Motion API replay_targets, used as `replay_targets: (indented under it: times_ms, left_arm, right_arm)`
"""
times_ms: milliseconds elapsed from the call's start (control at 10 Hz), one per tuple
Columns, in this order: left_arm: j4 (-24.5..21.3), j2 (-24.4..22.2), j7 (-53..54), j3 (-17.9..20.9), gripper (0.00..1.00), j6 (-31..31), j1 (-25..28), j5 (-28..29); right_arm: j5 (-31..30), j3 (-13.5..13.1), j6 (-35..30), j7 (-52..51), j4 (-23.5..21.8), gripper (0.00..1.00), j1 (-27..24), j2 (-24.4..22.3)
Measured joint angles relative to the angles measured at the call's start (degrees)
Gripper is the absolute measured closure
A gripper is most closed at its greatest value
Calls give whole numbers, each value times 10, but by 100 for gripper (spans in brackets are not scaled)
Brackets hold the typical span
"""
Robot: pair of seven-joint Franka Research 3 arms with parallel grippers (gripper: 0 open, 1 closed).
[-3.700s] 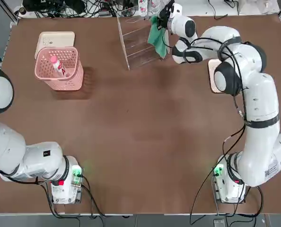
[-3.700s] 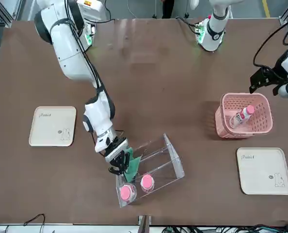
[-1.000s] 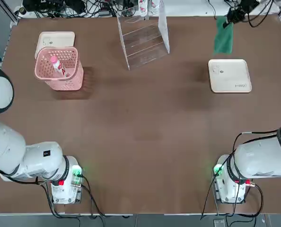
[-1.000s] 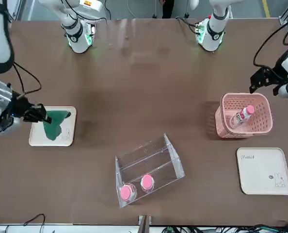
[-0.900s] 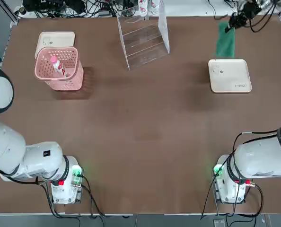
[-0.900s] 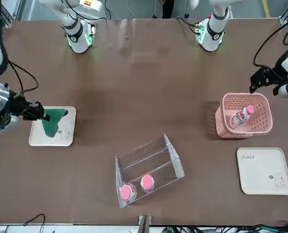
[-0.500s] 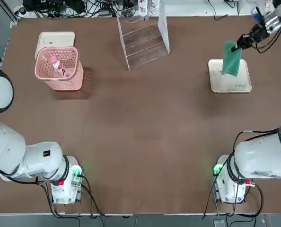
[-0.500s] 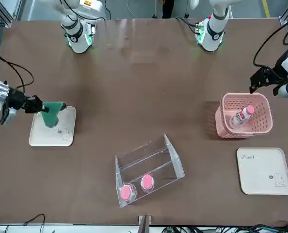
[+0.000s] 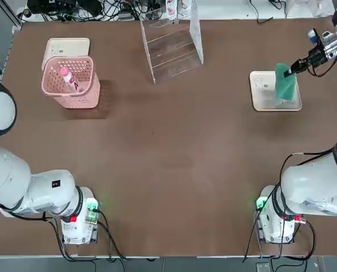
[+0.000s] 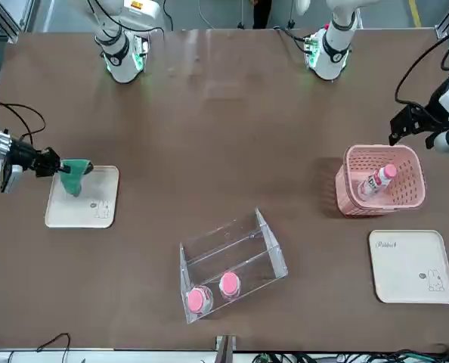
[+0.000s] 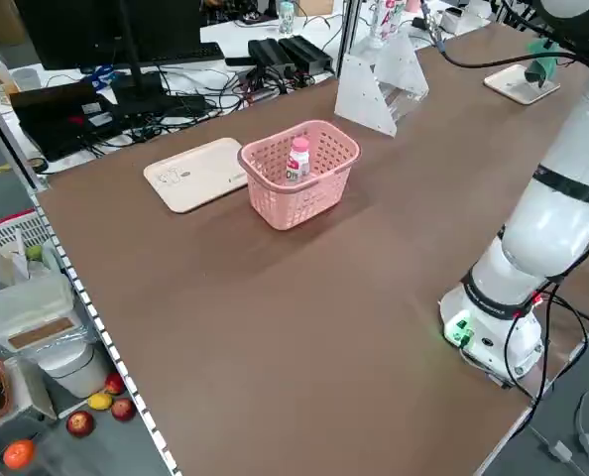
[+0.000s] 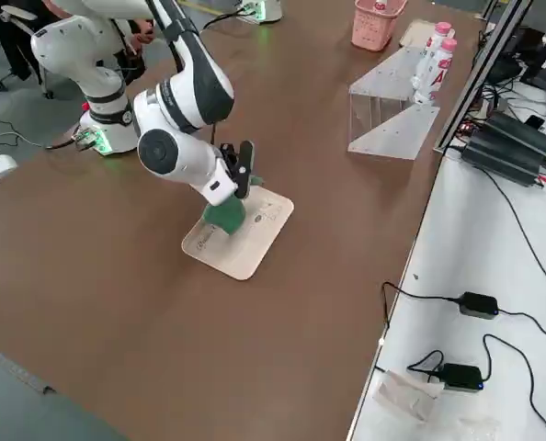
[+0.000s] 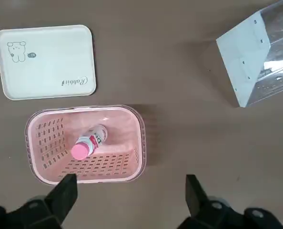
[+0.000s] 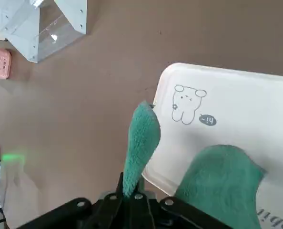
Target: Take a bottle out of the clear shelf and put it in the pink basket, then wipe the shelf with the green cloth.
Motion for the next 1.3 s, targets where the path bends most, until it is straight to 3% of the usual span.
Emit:
replay_targets:
  times_ms: [300,500,800,1300]
  left_arm:
    - [0,0,0,0,0,0,0,0]
    - [0,0,0,0,0,0,0,0]
    - [0,0,0,0,0,0,0,0]
    - [0,0,0,0,0,0,0,0]
  right_arm:
    - [26,0,0,-47,-2,98,-8,21]
    - [29,-1,4,-117,-1,98,-33,60]
    - [32,-1,9,-187,23,98,-61,90]
    - [24,-2,88,-297,56,98,-90,122]
